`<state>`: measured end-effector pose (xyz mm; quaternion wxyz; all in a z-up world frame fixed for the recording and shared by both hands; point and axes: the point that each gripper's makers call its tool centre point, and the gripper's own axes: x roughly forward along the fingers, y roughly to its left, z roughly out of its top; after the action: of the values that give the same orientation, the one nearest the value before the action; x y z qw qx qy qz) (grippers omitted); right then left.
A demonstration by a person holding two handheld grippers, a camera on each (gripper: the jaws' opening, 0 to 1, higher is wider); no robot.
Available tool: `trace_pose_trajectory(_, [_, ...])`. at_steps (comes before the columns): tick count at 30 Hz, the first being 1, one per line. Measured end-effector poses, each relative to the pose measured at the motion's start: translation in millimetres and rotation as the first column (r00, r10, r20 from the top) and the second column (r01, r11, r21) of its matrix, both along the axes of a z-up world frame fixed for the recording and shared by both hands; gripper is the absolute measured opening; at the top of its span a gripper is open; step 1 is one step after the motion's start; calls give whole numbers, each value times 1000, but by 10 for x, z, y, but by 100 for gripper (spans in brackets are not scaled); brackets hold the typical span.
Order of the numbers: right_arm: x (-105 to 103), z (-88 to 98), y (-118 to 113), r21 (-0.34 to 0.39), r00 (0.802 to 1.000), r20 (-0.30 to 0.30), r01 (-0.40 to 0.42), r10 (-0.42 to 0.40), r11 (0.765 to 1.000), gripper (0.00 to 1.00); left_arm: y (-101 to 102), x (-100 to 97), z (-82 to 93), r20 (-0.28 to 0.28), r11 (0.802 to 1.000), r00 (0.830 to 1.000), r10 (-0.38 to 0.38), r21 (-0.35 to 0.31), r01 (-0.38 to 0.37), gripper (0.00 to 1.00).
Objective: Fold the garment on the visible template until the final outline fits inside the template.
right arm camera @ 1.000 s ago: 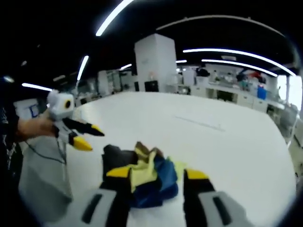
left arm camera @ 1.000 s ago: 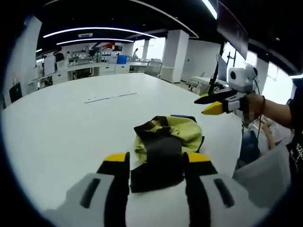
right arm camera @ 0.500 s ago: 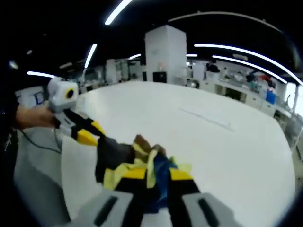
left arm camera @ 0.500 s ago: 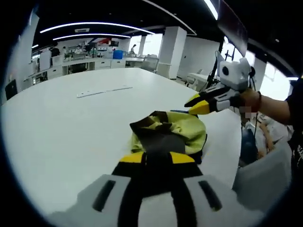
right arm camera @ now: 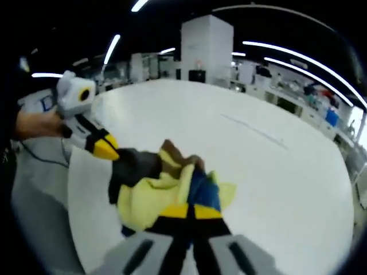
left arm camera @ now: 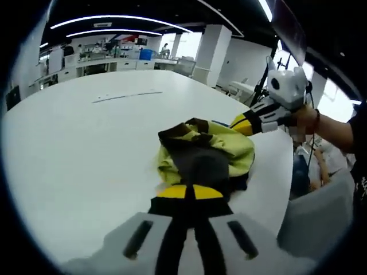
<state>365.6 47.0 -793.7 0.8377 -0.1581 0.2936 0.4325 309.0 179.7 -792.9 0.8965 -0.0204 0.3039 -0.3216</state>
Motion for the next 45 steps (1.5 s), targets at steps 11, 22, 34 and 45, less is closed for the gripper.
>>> trace_pose_trajectory(11, [78, 355, -96, 11, 997, 82, 16, -17, 1000, 0, 175, 231, 552, 144, 994, 984, 104, -32, -101, 0])
trace_pose_trajectory(22, [272, 725, -272, 43, 985, 153, 73, -79, 996, 0, 426, 395, 994, 245, 989, 958, 148, -25, -146, 0])
trace_pose_trajectory(34, [553, 1020, -375, 100, 976, 159, 135, -150, 986, 0, 685, 742, 1273, 317, 982, 931, 180, 3, -190, 0])
trace_pose_trajectory(45, [1007, 930, -559, 148, 966, 99, 223, -239, 964, 0, 1004, 1186, 1281, 315, 969, 918, 240, -19, -247, 0])
